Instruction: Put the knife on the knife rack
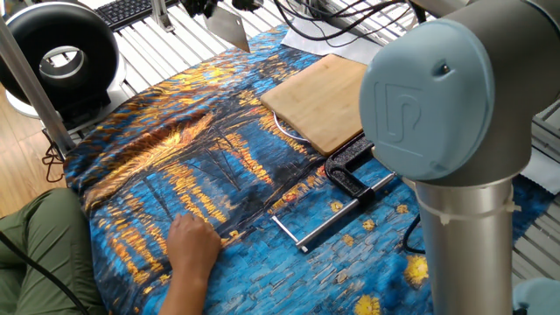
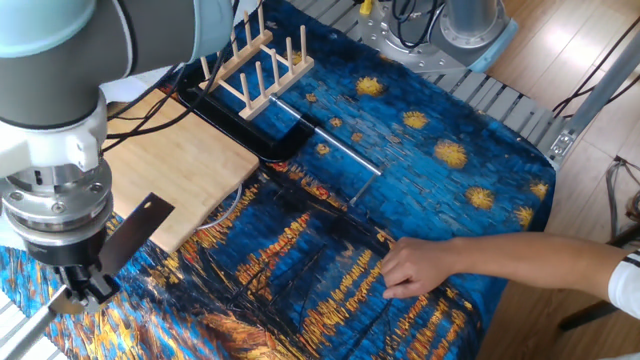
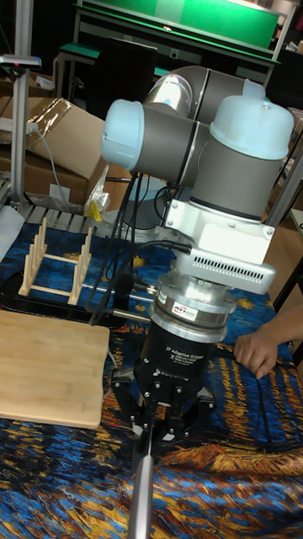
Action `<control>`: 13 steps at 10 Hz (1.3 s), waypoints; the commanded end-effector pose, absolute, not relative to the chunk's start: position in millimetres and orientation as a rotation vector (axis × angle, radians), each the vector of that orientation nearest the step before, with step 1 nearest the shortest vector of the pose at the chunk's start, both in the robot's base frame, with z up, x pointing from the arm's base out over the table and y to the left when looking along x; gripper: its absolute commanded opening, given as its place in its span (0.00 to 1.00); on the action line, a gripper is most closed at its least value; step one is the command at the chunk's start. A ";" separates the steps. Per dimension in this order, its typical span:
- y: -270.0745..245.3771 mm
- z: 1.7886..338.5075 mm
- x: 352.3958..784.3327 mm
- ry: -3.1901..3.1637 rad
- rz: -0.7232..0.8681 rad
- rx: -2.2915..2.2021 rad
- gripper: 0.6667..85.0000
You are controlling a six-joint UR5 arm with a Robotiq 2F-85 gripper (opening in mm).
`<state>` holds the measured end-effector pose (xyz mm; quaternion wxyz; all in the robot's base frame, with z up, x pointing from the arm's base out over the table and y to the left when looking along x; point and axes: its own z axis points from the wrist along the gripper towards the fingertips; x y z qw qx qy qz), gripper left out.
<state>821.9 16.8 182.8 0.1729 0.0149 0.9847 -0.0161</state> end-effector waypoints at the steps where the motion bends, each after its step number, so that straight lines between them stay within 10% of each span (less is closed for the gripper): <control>1: 26.4 177.6 802.7 2.872 0.012 0.025 0.00; 8: 12.3 240.0 683.4 2.919 -0.014 0.141 0.00; 13: -0.1 236.2 674.5 2.931 -0.052 0.022 0.00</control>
